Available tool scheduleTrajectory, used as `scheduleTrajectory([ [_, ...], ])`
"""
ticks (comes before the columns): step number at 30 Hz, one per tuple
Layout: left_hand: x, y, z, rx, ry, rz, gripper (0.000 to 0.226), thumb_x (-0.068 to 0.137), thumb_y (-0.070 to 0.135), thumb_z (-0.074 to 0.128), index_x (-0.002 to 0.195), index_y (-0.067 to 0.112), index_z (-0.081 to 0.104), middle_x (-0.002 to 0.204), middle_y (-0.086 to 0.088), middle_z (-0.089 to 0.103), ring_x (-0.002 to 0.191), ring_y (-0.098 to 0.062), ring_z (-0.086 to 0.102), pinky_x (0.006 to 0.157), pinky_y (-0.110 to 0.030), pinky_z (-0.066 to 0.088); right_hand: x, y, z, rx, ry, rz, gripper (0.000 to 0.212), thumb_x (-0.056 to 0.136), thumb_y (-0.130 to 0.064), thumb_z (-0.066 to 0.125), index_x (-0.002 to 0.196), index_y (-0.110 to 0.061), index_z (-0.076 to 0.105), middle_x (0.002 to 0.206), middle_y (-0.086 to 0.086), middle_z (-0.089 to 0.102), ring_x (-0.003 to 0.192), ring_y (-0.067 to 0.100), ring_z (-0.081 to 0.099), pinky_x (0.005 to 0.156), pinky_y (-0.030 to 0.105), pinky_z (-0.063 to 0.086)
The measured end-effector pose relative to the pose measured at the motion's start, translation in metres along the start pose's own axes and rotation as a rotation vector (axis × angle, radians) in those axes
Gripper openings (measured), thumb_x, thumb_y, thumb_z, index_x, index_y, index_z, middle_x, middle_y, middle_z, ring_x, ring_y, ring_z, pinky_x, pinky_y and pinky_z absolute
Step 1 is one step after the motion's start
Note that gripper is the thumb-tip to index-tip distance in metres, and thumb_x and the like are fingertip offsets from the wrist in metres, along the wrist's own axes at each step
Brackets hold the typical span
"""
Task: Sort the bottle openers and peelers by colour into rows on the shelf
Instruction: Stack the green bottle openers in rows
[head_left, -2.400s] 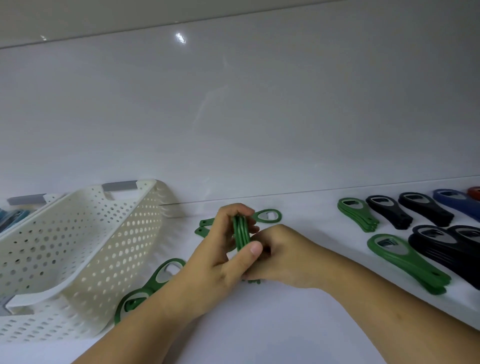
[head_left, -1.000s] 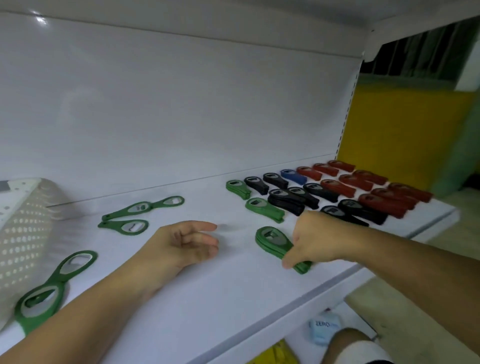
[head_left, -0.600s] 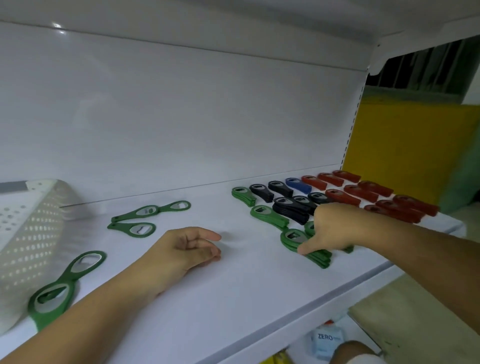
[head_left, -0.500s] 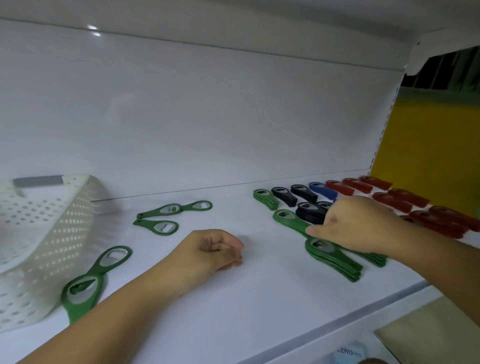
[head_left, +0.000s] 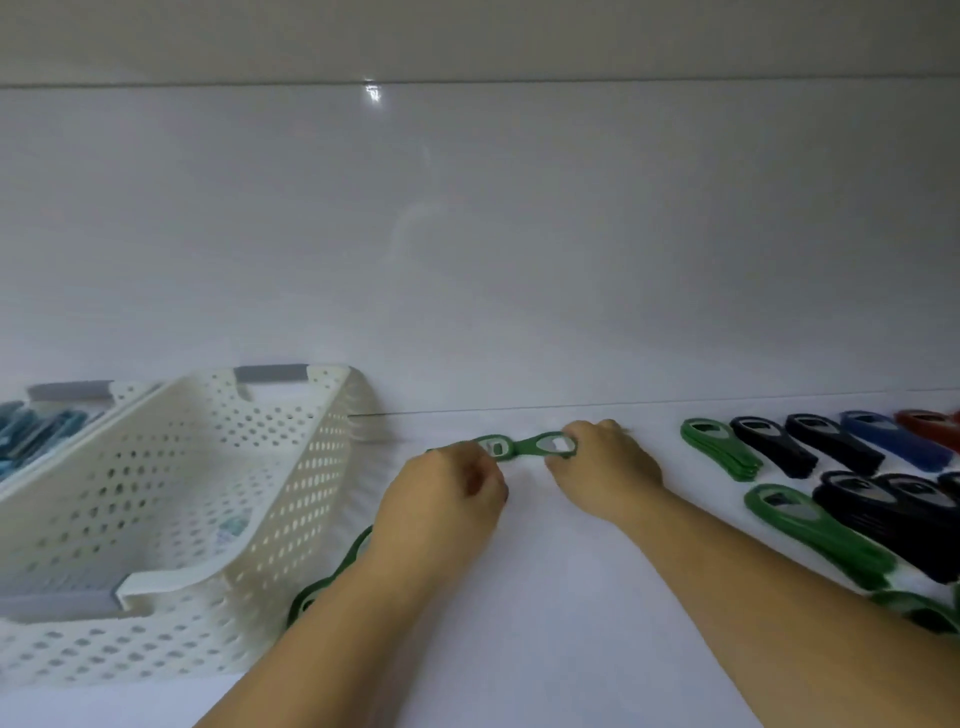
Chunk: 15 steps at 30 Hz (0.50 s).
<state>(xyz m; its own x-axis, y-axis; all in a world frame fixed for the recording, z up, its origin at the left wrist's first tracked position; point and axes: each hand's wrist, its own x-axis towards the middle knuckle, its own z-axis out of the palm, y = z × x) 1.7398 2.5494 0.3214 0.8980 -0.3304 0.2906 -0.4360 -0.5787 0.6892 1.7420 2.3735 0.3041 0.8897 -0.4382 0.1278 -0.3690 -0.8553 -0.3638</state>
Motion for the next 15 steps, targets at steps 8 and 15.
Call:
scheduleTrajectory([
  [8, 0.005, -0.011, 0.008, 0.004, 0.001, -0.035, 0.018, 0.087, 0.025, 0.056, 0.070, 0.022, 0.062, 0.062, 0.008, 0.059, 0.056, -0.009, 0.049, 0.058, -0.024, 0.042, 0.017, 0.008, 0.005, -0.043, 0.067, -0.053, 0.028, 0.098, -0.044, 0.043, 0.105, -0.026, 0.063, 0.120, -0.002, 0.049, 0.097, 0.018, 0.055, 0.068, 0.026, 0.039],
  [15, 0.007, -0.015, 0.015, -0.199, 0.046, -0.082, 0.019, 0.086, 0.015, 0.061, 0.076, 0.032, 0.064, 0.078, 0.018, 0.066, 0.071, -0.008, 0.060, 0.062, -0.018, 0.040, 0.021, 0.009, 0.006, 0.147, 0.229, -0.068, 0.032, 0.100, -0.042, 0.036, 0.094, -0.020, 0.058, 0.104, 0.000, 0.050, 0.076, 0.020, 0.049, 0.062, 0.029, 0.036],
])
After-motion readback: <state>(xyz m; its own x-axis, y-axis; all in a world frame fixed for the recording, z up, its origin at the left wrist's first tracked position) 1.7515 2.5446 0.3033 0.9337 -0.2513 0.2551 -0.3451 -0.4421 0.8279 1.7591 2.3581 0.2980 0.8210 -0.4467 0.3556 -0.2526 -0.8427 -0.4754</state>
